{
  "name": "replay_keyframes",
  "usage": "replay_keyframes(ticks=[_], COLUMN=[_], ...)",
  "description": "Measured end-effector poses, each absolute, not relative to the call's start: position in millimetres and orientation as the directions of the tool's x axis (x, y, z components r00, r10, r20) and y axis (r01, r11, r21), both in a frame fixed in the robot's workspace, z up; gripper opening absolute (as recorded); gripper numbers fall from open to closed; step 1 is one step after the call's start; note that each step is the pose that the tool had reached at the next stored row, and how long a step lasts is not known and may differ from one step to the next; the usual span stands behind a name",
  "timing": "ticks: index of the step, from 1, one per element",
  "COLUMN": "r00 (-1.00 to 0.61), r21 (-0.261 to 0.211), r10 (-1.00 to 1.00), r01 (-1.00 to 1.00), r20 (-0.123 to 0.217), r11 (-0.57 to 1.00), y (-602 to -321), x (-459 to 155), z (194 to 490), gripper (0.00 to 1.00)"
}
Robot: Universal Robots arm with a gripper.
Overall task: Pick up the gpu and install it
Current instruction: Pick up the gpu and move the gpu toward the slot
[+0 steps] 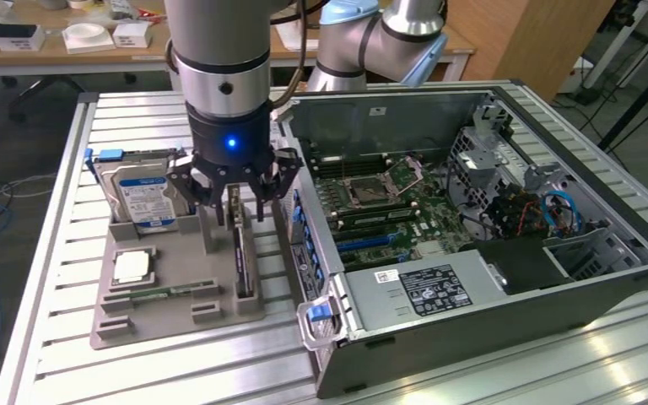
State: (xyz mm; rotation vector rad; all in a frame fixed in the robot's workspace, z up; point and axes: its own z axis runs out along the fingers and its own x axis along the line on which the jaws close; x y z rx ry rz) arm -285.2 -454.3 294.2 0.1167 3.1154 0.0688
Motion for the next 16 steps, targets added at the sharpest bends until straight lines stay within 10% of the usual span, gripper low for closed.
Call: replay_keyframes(ticks=[16], r00=[-0.997], r21=[0.045], r10=[0.075], r01=[0.074], r20=[-0.022], r11=[0.996], y=[-455.6], x=[-286.0], z=[282.4], gripper=[0.53])
